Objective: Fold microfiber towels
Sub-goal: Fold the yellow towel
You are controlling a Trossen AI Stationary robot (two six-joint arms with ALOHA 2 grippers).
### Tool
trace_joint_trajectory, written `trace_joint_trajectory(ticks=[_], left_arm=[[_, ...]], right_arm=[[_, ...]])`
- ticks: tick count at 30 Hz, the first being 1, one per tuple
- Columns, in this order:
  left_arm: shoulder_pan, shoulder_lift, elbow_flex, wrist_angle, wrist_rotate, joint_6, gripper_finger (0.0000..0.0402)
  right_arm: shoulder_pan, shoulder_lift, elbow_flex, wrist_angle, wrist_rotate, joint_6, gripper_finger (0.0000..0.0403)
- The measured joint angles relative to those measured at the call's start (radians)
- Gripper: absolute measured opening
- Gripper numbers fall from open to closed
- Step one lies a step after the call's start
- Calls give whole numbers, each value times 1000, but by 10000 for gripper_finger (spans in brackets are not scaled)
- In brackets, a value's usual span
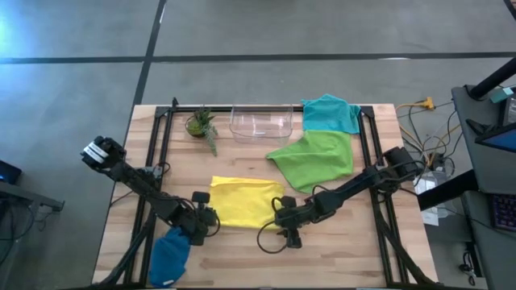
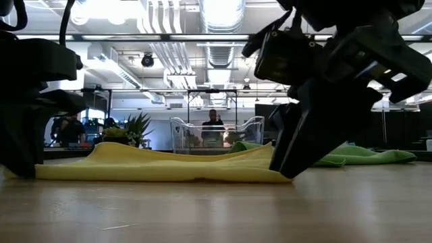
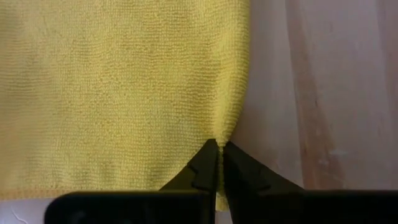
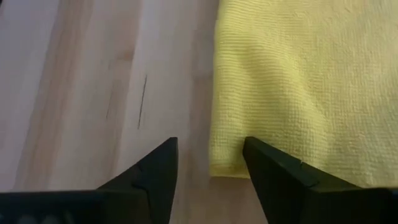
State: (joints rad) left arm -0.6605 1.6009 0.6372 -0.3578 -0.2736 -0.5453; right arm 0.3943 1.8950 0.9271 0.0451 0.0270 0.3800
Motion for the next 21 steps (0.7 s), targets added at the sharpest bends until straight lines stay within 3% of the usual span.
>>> trace_joint_trajectory(ticks=[6,12,21], left_arm=[[0,-5,-1,0,7,0,6],[0,-28,-4,0,15,0,5],[0,-105,14,7,30,-1,5]], right_arm=[[-1,-1,0,-49,8,12,131],[0,-2,8,-114,13,32,23],[13,-22,86,-244,-1,15,10]])
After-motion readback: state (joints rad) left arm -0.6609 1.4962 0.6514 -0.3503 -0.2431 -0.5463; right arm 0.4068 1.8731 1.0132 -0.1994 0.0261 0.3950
